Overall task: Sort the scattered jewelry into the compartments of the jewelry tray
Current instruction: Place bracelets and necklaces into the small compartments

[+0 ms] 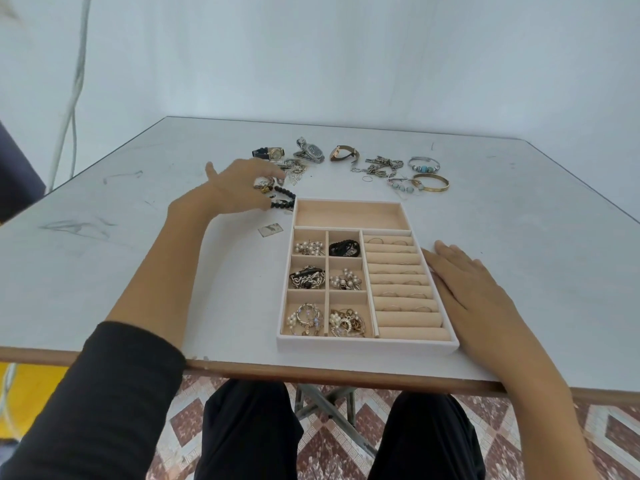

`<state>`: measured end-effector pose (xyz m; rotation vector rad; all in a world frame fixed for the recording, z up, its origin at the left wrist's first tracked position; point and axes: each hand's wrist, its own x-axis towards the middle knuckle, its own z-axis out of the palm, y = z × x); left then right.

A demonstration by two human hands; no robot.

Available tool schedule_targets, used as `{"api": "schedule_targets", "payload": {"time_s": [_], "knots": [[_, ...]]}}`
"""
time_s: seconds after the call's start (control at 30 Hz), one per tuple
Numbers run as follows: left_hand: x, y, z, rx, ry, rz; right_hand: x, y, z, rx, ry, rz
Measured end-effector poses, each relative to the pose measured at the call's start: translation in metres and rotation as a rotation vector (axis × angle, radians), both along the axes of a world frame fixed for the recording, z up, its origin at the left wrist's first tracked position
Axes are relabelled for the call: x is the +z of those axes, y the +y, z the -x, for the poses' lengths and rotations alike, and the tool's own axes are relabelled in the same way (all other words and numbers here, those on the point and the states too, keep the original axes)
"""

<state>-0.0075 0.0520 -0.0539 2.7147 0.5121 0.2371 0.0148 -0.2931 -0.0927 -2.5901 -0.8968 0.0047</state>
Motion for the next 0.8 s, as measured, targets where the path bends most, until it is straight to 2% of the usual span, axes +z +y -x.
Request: {"api": "schedule_targets", "payload": {"time_s": [0.1, 0.33, 0.53, 0.7, 0.8], "knots": [[-0.007, 0.000, -0.011, -0.009, 0.078, -0.072, 0.001, 0.000, 0.001, 0.005, -0.005, 0.013], [-0.014, 0.002, -0.013, -0.029, -0.075, -0.080, 0.004, -0.001, 0.000, 0.031, 0.005, 0.037], [-0.015, -0.003, -0.018, -0.030, -0.083, -0.206, 0.021, -0.002, -0.005, 0.047, 0.025, 0.050], [-0.017, -0.013, -0.023, -0.008, 0.007, -0.408, 0.048, 0.010, -0.035, 0.004, 0.087, 0.101], [-0.020, -0.011, -0.019, -0.002, -0.085, -0.381, 0.062, 0.024, -0.062, -0.024, 0.126, 0.128]]}}
